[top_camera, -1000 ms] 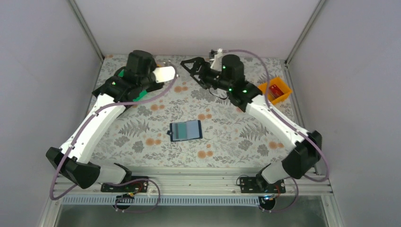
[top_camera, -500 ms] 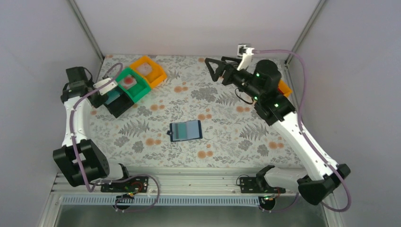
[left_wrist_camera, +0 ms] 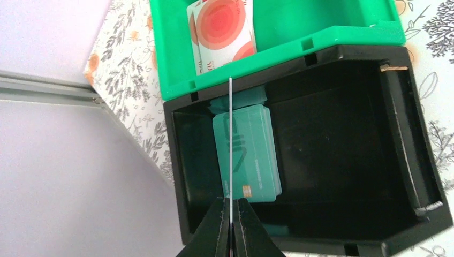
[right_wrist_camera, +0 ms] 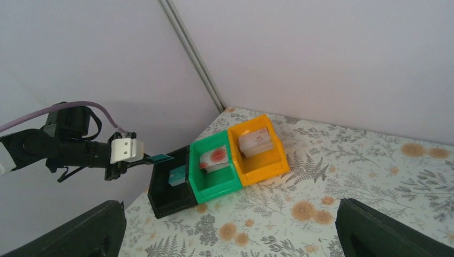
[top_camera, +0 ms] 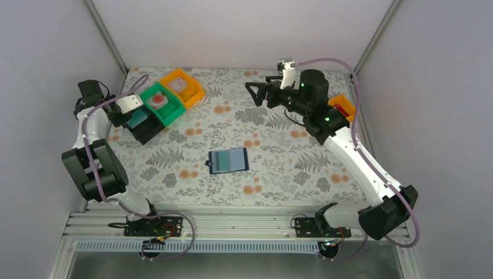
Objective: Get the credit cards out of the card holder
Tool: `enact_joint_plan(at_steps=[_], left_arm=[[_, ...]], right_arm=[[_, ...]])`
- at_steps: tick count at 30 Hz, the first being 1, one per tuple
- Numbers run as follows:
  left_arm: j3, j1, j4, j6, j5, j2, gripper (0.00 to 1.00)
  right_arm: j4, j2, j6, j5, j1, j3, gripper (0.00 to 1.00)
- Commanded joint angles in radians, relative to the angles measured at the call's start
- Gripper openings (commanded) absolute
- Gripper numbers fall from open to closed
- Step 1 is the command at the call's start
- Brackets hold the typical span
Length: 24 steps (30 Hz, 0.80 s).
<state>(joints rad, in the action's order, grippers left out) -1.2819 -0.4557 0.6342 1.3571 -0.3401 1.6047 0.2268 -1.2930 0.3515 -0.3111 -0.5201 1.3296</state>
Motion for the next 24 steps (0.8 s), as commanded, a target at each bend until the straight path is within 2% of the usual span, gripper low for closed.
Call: enact_joint_plan(at_steps=[1, 8, 24], left_arm=[[-0.021, -0.002, -0.1, -0.022, -0.069, 0.061, 0.02], [-0.085, 0.009, -0.098, -0.112, -0.058, 0.161, 0.02], [-0.025, 0.047, -0.185, -0.081, 0.097, 0.249, 0.02]], right_arm=[[-0.001, 0.015, -0.051, 0.006, 0.023, -0.014, 0.99], [-0.003, -0.033, -0.079, 0.007, 0.055, 0.004, 0.99], [-0.007, -0.088, -0.077, -0.059, 0.099, 0.029, 0.99]])
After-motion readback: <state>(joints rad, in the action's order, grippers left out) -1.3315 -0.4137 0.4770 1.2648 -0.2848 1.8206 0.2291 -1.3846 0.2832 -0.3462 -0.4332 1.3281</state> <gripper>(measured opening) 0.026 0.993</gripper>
